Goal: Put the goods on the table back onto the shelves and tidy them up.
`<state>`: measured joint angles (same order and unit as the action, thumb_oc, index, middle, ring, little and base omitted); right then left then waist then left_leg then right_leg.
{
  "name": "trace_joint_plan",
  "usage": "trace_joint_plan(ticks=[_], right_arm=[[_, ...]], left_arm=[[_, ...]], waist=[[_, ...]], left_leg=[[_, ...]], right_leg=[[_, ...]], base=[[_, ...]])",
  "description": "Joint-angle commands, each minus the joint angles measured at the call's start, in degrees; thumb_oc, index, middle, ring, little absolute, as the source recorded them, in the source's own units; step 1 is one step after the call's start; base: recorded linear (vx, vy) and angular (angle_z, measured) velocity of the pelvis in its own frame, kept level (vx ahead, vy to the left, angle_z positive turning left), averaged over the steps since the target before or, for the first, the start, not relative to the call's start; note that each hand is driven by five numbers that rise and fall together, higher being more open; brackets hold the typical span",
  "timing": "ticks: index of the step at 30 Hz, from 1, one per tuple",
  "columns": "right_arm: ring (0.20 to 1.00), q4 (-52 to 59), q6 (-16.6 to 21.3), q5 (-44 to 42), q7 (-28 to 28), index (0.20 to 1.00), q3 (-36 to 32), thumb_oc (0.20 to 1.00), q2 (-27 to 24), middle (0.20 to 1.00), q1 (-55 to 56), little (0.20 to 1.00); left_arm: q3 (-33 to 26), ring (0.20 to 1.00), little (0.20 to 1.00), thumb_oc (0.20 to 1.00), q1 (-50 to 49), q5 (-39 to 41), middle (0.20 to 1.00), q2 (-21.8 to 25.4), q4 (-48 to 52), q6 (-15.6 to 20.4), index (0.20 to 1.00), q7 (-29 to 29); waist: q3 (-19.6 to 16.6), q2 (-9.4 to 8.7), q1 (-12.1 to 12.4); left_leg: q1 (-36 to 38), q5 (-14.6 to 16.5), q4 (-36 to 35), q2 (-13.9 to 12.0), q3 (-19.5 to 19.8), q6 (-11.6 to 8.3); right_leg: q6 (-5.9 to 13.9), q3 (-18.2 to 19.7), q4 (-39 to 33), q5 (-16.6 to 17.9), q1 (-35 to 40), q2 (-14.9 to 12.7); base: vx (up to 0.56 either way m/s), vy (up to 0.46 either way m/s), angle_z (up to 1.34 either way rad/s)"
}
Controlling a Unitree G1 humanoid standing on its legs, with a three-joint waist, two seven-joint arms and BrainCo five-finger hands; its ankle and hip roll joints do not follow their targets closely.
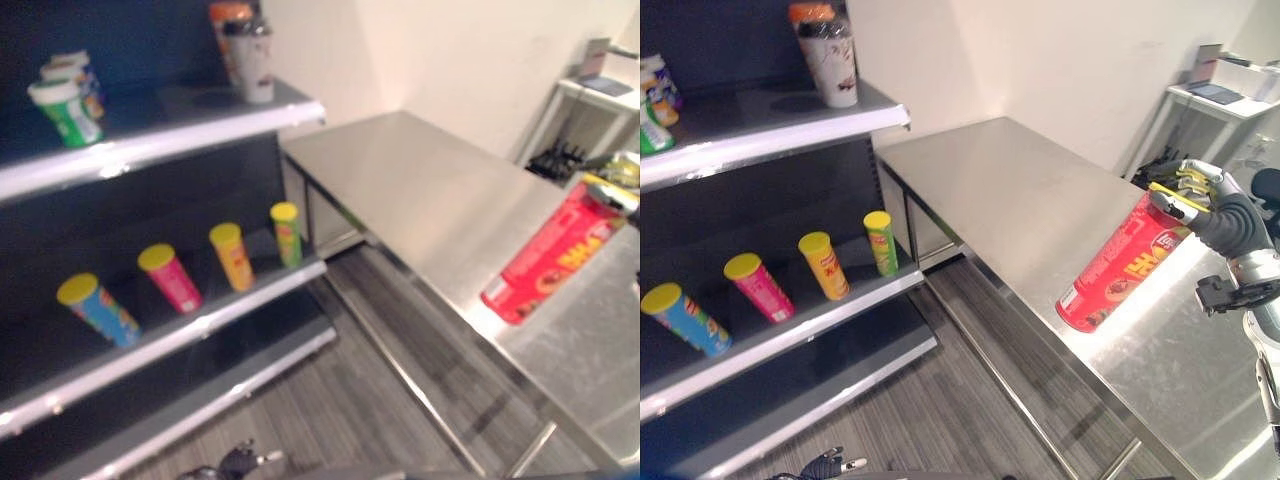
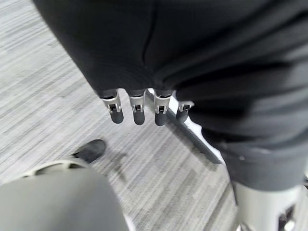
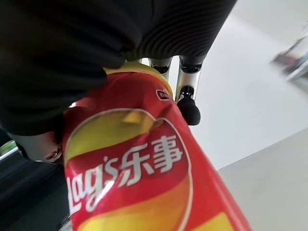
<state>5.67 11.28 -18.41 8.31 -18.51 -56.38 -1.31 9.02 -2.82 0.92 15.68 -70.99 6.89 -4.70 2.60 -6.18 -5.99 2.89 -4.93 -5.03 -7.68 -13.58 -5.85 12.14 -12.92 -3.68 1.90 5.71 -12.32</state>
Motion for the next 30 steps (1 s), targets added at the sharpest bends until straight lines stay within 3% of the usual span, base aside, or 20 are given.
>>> trace_joint_plan(ticks=[1, 3, 4, 7, 10, 12, 15, 16, 17, 18, 20, 21, 22, 24, 25, 26, 27, 28, 30], right_arm=[[0.2, 3.3, 5.0, -0.2, -1.7, 0.2, -1.3, 0.2, -3.6, 0.2, -9.9, 0.2], [0.2, 5.0, 5.2, -0.6, -1.5, 0.2, 0.4, 0.2, -3.1, 0.2, -11.5, 0.2], [0.2, 6.7, 5.9, -1.4, -0.9, 0.2, 1.5, 0.2, -3.2, 0.2, -13.3, 0.2], [0.2, 7.6, 6.6, -1.5, -1.1, 0.2, 0.7, 0.2, -4.1, 0.2, -13.5, 0.2], [0.2, 8.8, 7.1, -0.9, -1.1, 0.2, 0.5, 0.2, -4.6, 0.2, -12.8, 0.2], [0.2, 9.4, 7.1, -0.5, -0.6, 0.2, 1.2, 0.2, -4.1, 0.2, -13.3, 0.2], [0.2, 10.2, 7.3, -0.5, 0.1, 0.2, 1.1, 0.2, -4.6, 0.2, -12.7, 0.2], [0.2, 10.2, 7.3, -0.5, 0.1, 0.2, 1.1, 0.2, -4.7, 0.2, -12.7, 0.2], [0.2, 11.4, 7.1, -0.3, 0.5, 0.2, -0.7, 0.2, -5.3, 0.2, -8.9, 0.2], [0.2, 11.6, 7.1, -0.3, 0.5, 0.2, -1.0, 0.2, -5.2, 0.2, -8.5, 0.2], [0.2, 13.5, 6.1, 1.0, 1.5, 0.2, -3.8, 0.2, -4.8, 0.2, -4.2, 0.2], [0.2, 13.7, 6.1, 1.0, 1.5, 0.2, -4.1, 0.2, -4.8, 0.2, -3.9, 0.2], [0.2, 14.1, 6.0, 1.2, 1.8, 0.2, -4.7, 0.2, -4.5, 0.2, -2.8, 0.2], [0.2, 14.9, 5.0, 3.0, 1.8, 0.2, -6.6, 0.2, -3.1, 0.2, -0.3, 0.2], [0.2, 14.9, 4.4, 4.4, 1.8, 0.2, -6.9, 0.2, -2.3, 0.2, -0.1, 0.2], [0.2, 14.6, 4.2, 5.1, 1.3, 0.2, -5.0, 0.2, -0.8, 0.2, -1.0, 0.2], [0.2, 14.6, 4.3, 5.7, 0.9, 0.2, -2.3, 0.2, 0.4, 0.2, -3.1, 0.2], [0.2, 14.9, 4.1, 6.2, 0.9, 0.2, -0.7, 0.2, 1.1, 0.2, -3.9, 0.2], [0.2, 15.4, 4.6, 6.8, 1.1, 0.2, 1.5, 0.2, 1.6, 0.2, -4.1, 0.2]], left_arm=[[0.5, 1.0, 1.0, 1.0, 1.9, -1.4, 1.0, 2.3, -0.6, 1.5, 1.0, 0.3], [0.4, 1.0, 1.0, 1.0, 1.8, -1.4, 1.0, 2.2, -0.7, 1.5, 1.0, 0.4], [0.0, 1.0, 1.0, 1.0, 1.7, -0.7, 1.0, 1.8, -0.5, 1.6, 1.0, 0.8], [-0.8, 1.0, 1.0, 1.0, 1.8, 0.6, 1.0, 1.6, 0.4, 1.7, 1.0, 1.4], [-2.6, 1.0, 1.0, 1.0, 1.4, 2.8, 1.0, 1.2, 1.0, 1.6, 1.0, 2.0], [-4.2, 1.0, 1.0, 1.0, 0.2, 2.8, 1.0, 1.1, 0.4, 1.9, 1.0, 2.5], [-5.1, 1.0, 1.0, 1.0, -0.2, 1.5, 1.0, 1.3, -0.4, 2.2, 1.0, 3.2], [-5.1, 1.0, 1.0, 1.0, -0.1, 1.5, 1.0, 1.3, -0.4, 2.2, 1.0, 3.3], [-5.2, 1.0, 1.0, 1.0, 0.1, 0.9, 1.0, 1.0, -0.4, 2.2, 1.0, 4.0], [-5.1, 1.0, 1.0, 1.0, 0.1, 0.9, 1.0, 1.0, -0.4, 2.2, 1.0, 4.0], [-3.4, 1.0, 1.0, 1.0, 0.4, -1.0, 1.0, 1.0, 0.9, 2.3, 1.0, 3.6], [-3.3, 1.0, 1.0, 1.0, 0.4, -1.0, 1.0, 1.0, 0.9, 2.3, 1.0, 3.6], [-2.7, 1.0, 1.0, 1.0, 0.9, -1.6, 1.0, 0.9, 1.2, 2.4, 1.0, 3.3], [-0.7, 1.0, 1.0, 1.0, 3.2, -3.1, 1.0, 1.1, 1.0, 2.5, 1.0, 2.4], [0.5, 1.0, 1.0, 1.0, 4.1, -4.1, 1.0, 1.3, 1.6, 2.4, 1.0, 2.3], [1.9, 1.0, 1.0, 1.0, 4.6, -4.4, 1.0, 1.5, 2.0, 2.4, 1.0, 2.3], [2.1, 1.0, 1.0, 1.0, 4.9, -4.6, 1.0, 2.5, 2.4, 2.3, 1.0, 2.3], [1.8, 1.0, 1.0, 1.0, 4.8, -4.9, 1.0, 4.2, 2.9, 2.5, 1.0, 2.3], [0.6, 1.0, 1.0, 1.0, 5.3, -4.7, 1.0, 6.6, 3.8, 2.2, 1.0, 2.3]], waist=[[-0.3, -1.21, 4.2], [-0.4, -1.71, 5.7], [-0.2, -1.93, 7.5], [1.4, -1.72, 8.5], [2.9, -1.06, 7.7], [3.1, -0.67, 6.8], [2.9, 0.29, 5.4], [2.8, 0.32, 5.3], [2.5, 1.13, 3.3], [2.5, 1.2, 3.4], [2.6, 1.84, 2.9], [2.5, 1.77, 2.8], [2.4, 2.01, 2.3], [1.9, 1.56, 1.7], [1.7, 1.01, 1.6], [1.9, 0.84, 1.8], [2.0, 0.62, 2.0], [2.5, 0.89, 2.2], [3.4, 0.83, 1.7]], left_leg=[[0.1, 2.6, 1.3, -2.5, -2.8, 0.35], [-1.2, 1.9, 2.4, -2.8, -1.4, -0.24], [-2.9, 0.2, 3.3, -4.0, 0.1, -1.67], [-6.7, -2.0, 5.5, -5.5, 2.2, -3.7], [-8.5, -3.2, 7.5, -8.6, -1.9, -3.8], [-5.7, -1.5, 8.0, -11.1, -4.3, -3.8], [-1.7, -1.6, 10.2, -15.0, -4.1, -4.76], [-1.9, -1.7, 10.2, -15.0, -4.0, -4.73], [1.7, -4.5, 12.7, -20.0, -4.8, -6.16], [1.8, -4.5, 12.6, -20.1, -4.7, -6.25], [2.0, -3.9, 15.9, -21.9, -2.2, -7.69], [1.7, -4.0, 15.9, -21.8, -2.0, -7.59], [1.6, -2.7, 15.3, -22.0, -2.6, -8.0], [1.9, 3.7, 13.5, -19.7, -5.2, -7.79], [1.1, 5.7, 12.9, -18.0, -6.0, -7.22], [0.2, 7.0, 12.2, -15.5, -6.5, -6.34], [0.5, 8.3, 11.0, -13.1, -7.4, -5.52], [0.7, 8.3, 9.4, -11.3, -8.5, -4.46], [0.9, 6.6, 5.6, -8.5, -8.7, -2.86]], right_leg=[[-2.92, 5.3, 7.4, -4.9, -3.4, 5.2], [-3.93, 4.0, 5.9, -5.9, -2.1, 6.1], [-4.71, 2.9, 3.6, -6.4, -0.5, 7.4], [-5.55, 0.3, 1.7, -6.4, 1.0, 8.3], [-5.63, -3.5, 1.1, -5.5, 0.8, 7.3], [-4.92, -4.4, 1.4, -4.4, -0.1, 5.3], [-4.17, -5.1, 2.3, -3.1, -2.1, 2.2], [-4.22, -5.2, 2.4, -3.0, -2.3, 2.2], [-3.11, -6.6, 4.3, -2.3, -3.9, -1.5], [-3.09, -6.6, 4.4, -2.4, -3.7, -1.4], [-1.1, -6.8, 6.0, -1.3, -3.3, -5.5], [-1.11, -7.0, 5.9, -1.2, -3.3, -5.6], [-0.36, -7.4, 6.1, -0.2, -3.2, -7.4], [2.41, -8.2, 6.4, 3.8, -2.9, -12.4], [2.86, -8.5, 6.3, 7.6, -3.0, -14.6], [2.86, -9.1, 6.3, 14.6, -3.9, -17.1], [2.86, -10.1, 6.1, 16.9, -4.8, -19.2], [2.79, -11.2, 6.8, 16.2, -5.9, -19.6], [1.66, -8.4, 9.4, 11.4, -7.9, -14.4]], base=[[-0.11, -0.196, 0.69], [-0.09, -0.24, 0.47], [-0.06, -0.214, 0.35], [-0.15, -0.144, 0.71], [-0.18, 0.08, 1.04], [-0.11, 0.214, 0.6], [-0.07, 0.27, 0.0], [-0.05, 0.529, 0.04], [-0.03, 0.405, 0.2], [-0.01, 0.604, 0.37], [0.07, 0.519, 0.48], [0.09, 0.521, 0.5], [0.06, 0.403, 0.67], [0.08, 0.614, 1.13], [0.05, 0.593, 0.82], [0.07, 0.601, 0.44], [0.0, 0.611, 0.43], [-0.04, 0.606, 0.37], [-0.12, 0.489, -0.02]])
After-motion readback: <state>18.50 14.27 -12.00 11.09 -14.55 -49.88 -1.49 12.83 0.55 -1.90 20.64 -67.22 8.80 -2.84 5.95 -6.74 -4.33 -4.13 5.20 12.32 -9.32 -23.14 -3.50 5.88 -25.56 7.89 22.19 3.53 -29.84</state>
